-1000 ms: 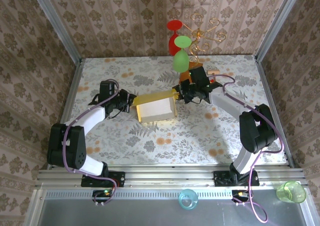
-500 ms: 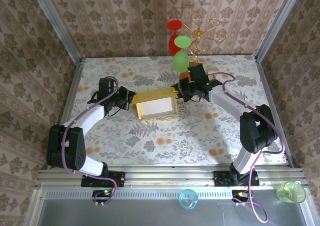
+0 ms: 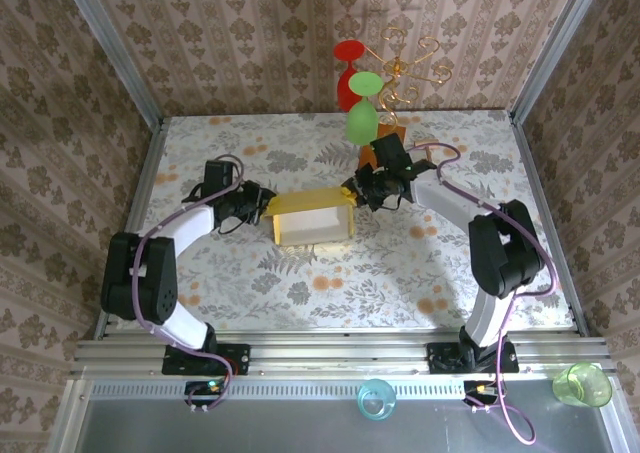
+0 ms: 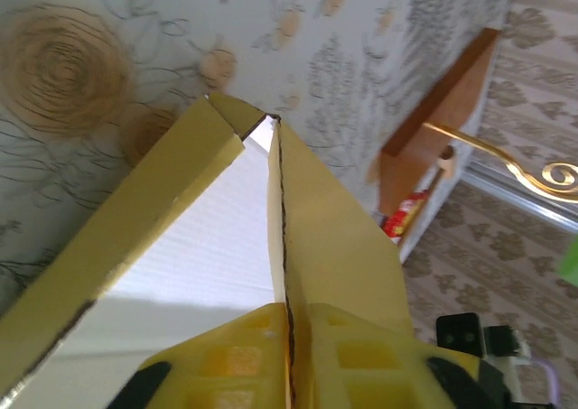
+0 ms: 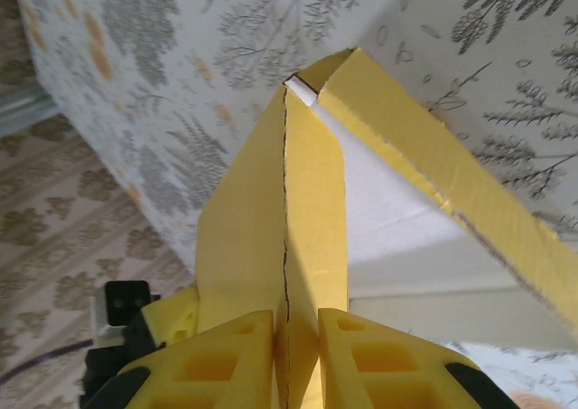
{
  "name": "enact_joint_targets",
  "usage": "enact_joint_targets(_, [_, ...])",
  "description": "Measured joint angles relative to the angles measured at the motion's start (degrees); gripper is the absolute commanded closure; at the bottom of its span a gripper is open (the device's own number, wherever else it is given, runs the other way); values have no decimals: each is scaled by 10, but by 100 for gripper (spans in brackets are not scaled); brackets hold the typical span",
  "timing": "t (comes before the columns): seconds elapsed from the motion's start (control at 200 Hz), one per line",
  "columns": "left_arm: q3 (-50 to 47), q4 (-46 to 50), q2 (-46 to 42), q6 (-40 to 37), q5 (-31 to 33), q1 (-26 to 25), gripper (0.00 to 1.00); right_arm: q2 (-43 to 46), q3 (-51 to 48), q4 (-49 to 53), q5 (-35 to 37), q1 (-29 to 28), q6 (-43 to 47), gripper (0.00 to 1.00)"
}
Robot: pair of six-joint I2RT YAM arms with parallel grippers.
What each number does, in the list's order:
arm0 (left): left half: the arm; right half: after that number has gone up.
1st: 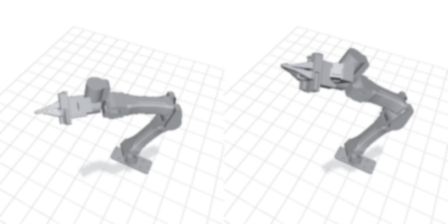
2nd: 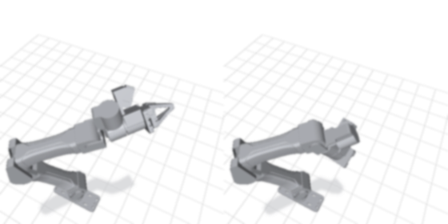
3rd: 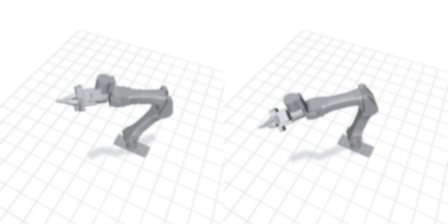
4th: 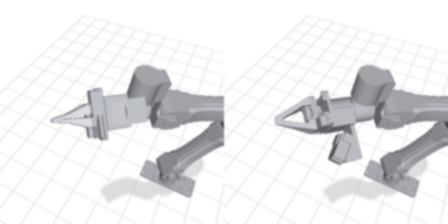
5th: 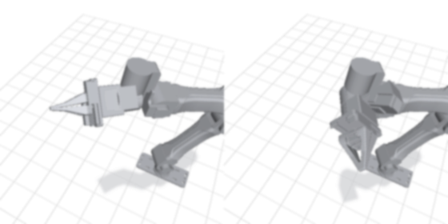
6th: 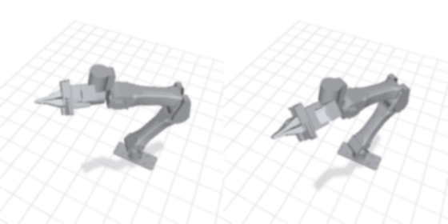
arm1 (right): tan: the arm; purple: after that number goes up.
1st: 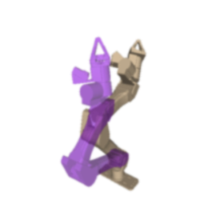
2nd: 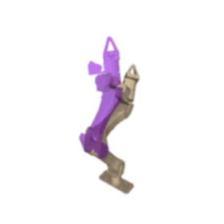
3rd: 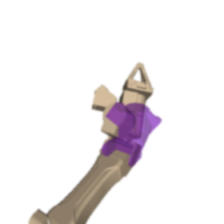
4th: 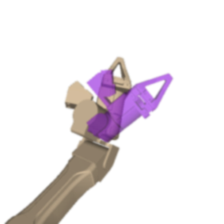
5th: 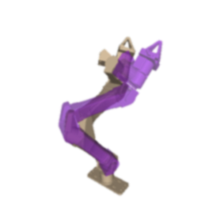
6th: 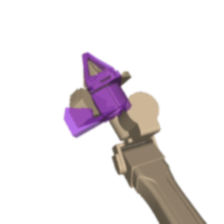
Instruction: Fold the paper box
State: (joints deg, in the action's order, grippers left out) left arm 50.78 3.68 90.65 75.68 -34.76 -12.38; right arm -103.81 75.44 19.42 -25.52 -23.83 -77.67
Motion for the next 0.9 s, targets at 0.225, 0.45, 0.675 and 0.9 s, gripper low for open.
enact_joint_targets(0.225, [18, 61, 20, -76, 2, 0, 78, -26, 2, 34, -3, 0, 57, 80])
enact_joint_targets(0.45, [40, 128, 20, -150, 18, 0, 77, -26, 3, 57, -2, 0, 92, 80])
enact_joint_targets(0.675, [41, 180, 20, -203, 34, -3, 77, -26, 3, 83, 3, -3, 122, 80])
enact_joint_targets(0.9, [41, 204, 20, -232, 47, -16, 77, -26, 6, 122, 19, -12, 156, 81])
